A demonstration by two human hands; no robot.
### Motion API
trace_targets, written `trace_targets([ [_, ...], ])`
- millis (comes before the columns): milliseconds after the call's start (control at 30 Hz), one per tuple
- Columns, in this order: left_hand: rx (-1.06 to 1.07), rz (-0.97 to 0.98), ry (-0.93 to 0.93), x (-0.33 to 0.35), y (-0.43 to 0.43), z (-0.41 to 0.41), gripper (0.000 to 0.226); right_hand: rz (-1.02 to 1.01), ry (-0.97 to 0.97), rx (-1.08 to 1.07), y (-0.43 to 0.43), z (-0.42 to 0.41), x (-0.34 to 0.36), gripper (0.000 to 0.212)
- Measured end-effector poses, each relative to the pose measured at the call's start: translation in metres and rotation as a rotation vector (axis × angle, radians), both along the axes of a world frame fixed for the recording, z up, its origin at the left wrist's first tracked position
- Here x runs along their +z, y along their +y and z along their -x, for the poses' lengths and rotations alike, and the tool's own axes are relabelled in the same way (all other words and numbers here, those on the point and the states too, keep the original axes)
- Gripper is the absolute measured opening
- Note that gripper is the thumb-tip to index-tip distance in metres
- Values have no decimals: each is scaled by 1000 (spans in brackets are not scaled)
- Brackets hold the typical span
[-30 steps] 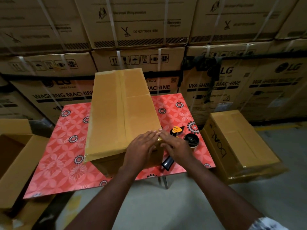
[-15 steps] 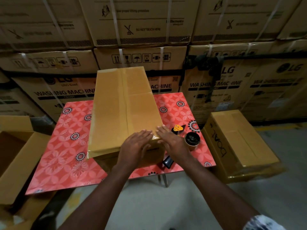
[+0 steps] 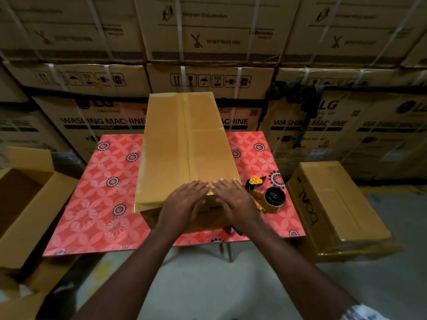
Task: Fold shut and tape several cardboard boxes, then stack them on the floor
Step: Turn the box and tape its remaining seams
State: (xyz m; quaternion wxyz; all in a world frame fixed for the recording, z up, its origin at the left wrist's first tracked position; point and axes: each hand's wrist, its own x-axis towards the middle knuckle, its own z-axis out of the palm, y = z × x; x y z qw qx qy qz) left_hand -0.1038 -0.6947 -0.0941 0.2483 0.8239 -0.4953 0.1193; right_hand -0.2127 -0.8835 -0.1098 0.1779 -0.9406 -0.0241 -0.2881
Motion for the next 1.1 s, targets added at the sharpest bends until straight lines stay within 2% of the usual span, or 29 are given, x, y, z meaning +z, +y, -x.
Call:
trace_targets([
  [67, -13, -22, 17, 3, 2, 0, 57, 2, 28, -31, 3, 0, 2, 51],
  [200, 16, 10, 48, 7, 5, -3, 41, -64, 64, -69, 21, -11, 12, 40],
  [300, 66, 33, -33, -2, 14, -2, 43, -49, 44, -65, 26, -15, 10, 36],
  [367, 55, 24, -60, -5, 16, 1, 54, -27, 49, -54, 24, -11, 5, 48],
  [433, 51, 29, -46, -4, 15, 2, 54, -1, 64, -66, 23, -8, 4, 59],
  [533, 79, 34, -23, -2, 19, 1, 43, -42, 57, -91, 33, -13, 13, 48],
  [667, 115, 43, -17, -1, 38, -9, 44, -65, 27, -95, 50, -28, 14, 36],
  [833, 83, 44, -28, -4, 43, -9, 54, -50, -7, -93, 50, -22, 0, 52],
  [1000, 108, 47, 50, 3, 45, -14, 43, -130, 53, -127, 68, -33, 14, 37],
  [1100, 100, 58, 14, 0, 49, -16, 42, -81, 28, -115, 74, -36, 9, 34],
])
